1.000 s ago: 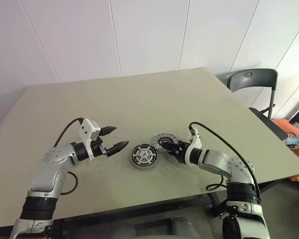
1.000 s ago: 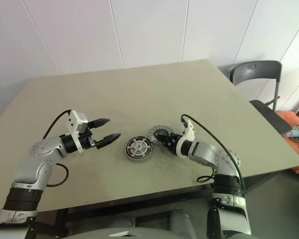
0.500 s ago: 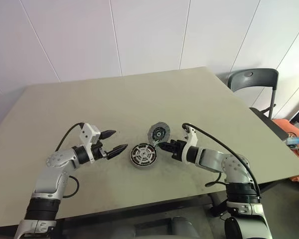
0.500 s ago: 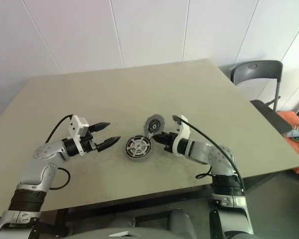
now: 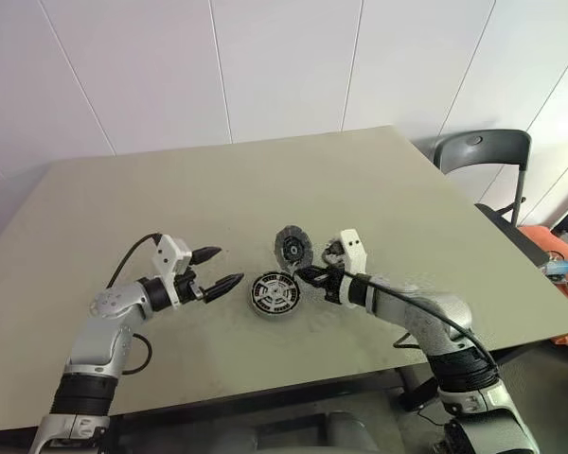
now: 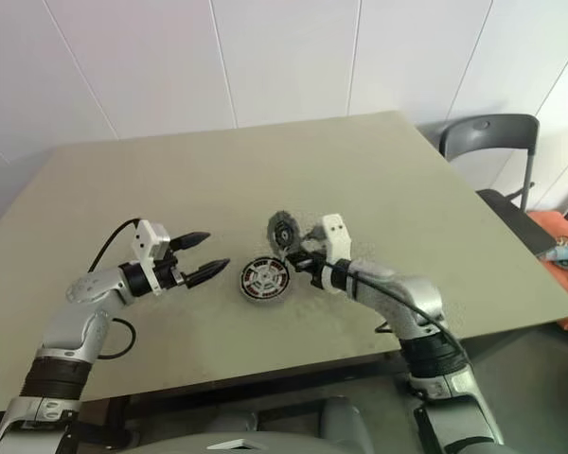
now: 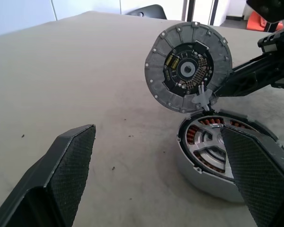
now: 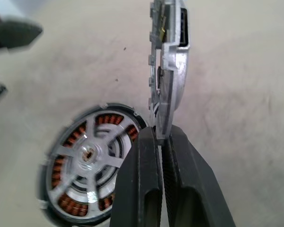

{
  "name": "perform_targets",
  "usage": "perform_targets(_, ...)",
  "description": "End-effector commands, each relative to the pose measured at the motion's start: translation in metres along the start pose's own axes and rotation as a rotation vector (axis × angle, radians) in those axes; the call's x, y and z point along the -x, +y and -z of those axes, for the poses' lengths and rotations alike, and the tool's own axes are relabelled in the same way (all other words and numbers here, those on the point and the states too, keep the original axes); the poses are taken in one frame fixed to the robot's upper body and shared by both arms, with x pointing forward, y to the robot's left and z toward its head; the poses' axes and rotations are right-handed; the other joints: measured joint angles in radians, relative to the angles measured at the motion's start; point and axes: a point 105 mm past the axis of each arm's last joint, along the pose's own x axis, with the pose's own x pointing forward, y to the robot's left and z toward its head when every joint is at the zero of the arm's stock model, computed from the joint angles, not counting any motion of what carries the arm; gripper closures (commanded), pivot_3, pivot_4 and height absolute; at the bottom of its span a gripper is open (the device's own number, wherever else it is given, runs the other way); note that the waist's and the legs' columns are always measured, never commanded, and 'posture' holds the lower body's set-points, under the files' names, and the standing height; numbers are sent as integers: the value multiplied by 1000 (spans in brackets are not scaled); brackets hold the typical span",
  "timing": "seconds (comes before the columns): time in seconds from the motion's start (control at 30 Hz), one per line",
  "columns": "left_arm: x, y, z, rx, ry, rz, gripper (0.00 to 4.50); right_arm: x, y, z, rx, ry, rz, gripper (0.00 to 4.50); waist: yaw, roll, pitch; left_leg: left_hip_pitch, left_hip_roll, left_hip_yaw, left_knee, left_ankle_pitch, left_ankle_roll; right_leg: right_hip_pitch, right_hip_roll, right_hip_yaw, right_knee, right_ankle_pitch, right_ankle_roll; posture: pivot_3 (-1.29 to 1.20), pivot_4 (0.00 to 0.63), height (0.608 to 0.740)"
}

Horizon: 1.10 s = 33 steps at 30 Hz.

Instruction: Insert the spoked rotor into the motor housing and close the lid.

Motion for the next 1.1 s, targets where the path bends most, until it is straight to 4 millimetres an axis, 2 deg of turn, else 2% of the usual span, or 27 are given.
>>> perform_targets(0.03, 0, -1, -13, -49, -30, 0, 0, 5, 1, -24, 242, -125, 6, 4475, 2, 0, 0, 0, 0, 0, 0, 0, 0, 0, 0, 0, 0, 0, 0, 0, 0, 740)
perform_targets(0.17, -5, -7, -19, -54, -35, 3, 0, 9, -2, -31, 429, -224, 13, 4475, 2, -2, 1, -1, 0, 0, 0, 0, 0, 0, 0, 0, -1, 0, 0, 0, 0, 740)
perform_targets(0.37, -2, -2, -23, -54, -31, -3, 0, 14, -2, -33, 498, -349, -14, 4475, 0, -3, 2, 0, 0, -1, 0, 0, 0, 0, 0, 0, 0, 0, 0, 0, 0, 740)
perform_targets(0.6, -3, -2, -27, -58, -28, 1, 0, 12, -6, -9, 620, -265, -51, 4475, 2, -3, 2, 0, 0, 0, 0, 0, 0, 0, 0, 0, 0, 0, -1, 0, 0, 740)
perform_targets(0.83, -2, -2, -28, -57, -25, 2, 0, 14, -1, 18, 765, -147, -133, 4475, 0, -3, 2, 0, 0, 0, 0, 0, 0, 0, 0, 0, 0, 2, -4, 0, 0, 740)
perform_targets(1.1, -4, -3, -25, -56, -25, 1, 0, 14, -1, 23, 823, -103, -162, 4475, 0, -4, 2, 4, 0, 0, -1, 0, 0, 4, 0, 0, 1, 2, -3, 0, 0, 740)
